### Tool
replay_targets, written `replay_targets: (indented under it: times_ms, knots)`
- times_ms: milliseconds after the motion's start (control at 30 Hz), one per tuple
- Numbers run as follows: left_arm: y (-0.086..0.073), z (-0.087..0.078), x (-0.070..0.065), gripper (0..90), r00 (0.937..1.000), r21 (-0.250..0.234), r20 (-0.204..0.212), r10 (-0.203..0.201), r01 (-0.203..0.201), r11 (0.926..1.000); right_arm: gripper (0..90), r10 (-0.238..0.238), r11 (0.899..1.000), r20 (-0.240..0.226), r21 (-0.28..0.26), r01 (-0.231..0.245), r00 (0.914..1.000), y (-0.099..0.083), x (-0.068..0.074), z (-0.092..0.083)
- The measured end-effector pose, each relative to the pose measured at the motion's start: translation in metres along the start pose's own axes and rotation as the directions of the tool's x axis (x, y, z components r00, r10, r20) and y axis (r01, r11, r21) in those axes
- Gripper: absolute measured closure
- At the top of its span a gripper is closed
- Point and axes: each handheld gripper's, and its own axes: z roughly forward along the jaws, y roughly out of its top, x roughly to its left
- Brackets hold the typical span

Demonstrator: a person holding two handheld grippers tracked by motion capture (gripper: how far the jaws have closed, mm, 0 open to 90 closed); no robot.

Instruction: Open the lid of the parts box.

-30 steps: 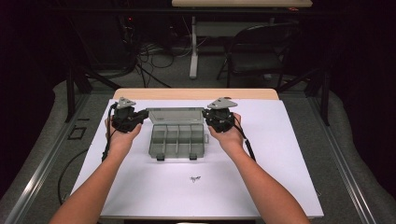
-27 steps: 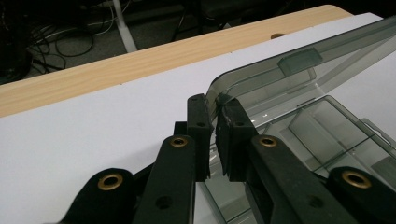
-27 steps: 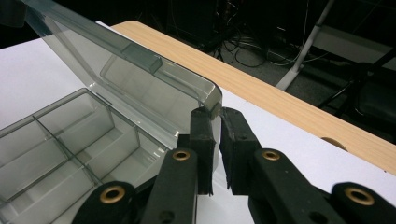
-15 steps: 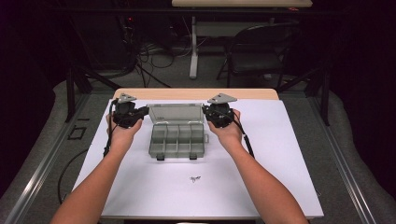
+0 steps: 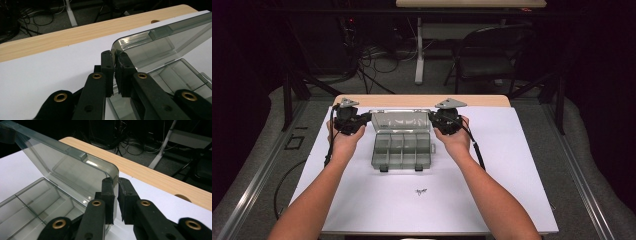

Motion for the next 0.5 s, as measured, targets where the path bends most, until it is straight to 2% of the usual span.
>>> replay_targets:
  times_ms: [167,500]
  knots:
    - [0.000,-0.001,-0.001,85.6,1.0000,0.003,-0.003,0.000,0.000,1.0000,75.5,-0.026,0.999,0.016,-0.019,0.027,0.9995,-0.004,0.003,-0.003]
    - [0.000,0.001,0.001,85.6,1.0000,-0.005,-0.002,-0.005,0.005,1.0000,75.0,-0.009,1.000,0.002,0.005,0.009,1.0000,-0.027,-0.001,0.004]
